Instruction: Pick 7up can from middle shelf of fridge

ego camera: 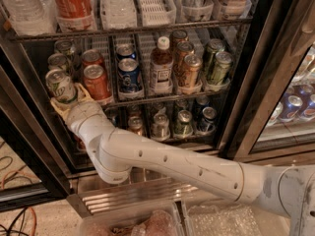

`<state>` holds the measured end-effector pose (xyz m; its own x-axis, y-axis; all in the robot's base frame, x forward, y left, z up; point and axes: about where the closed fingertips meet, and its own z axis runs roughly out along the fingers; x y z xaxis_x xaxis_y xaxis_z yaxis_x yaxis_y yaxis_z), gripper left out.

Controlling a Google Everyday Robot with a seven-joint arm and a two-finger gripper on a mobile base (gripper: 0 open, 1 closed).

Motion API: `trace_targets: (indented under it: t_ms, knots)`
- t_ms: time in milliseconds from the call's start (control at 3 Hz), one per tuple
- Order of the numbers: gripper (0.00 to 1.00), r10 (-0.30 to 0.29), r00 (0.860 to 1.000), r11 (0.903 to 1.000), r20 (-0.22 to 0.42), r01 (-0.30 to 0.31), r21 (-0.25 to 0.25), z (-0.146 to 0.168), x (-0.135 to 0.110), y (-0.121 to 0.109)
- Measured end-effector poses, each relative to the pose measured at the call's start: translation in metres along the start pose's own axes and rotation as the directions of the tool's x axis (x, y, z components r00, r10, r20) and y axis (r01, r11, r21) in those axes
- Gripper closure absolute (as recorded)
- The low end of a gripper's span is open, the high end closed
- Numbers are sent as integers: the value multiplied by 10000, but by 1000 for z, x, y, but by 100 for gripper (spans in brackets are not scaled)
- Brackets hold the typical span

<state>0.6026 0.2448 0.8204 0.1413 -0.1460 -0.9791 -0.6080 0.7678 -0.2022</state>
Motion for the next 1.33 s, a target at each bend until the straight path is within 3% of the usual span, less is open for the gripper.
trace_targets:
  t_ms: [333, 667, 1333]
  knots:
    - [100, 202, 9998, 9996, 84, -200, -221, 1, -1, 1]
    - [81, 581, 9982, 9975, 117, -576, -414, 4, -3, 6]
    - [35, 746, 9972, 9961, 70, -742, -482, 3, -3, 7]
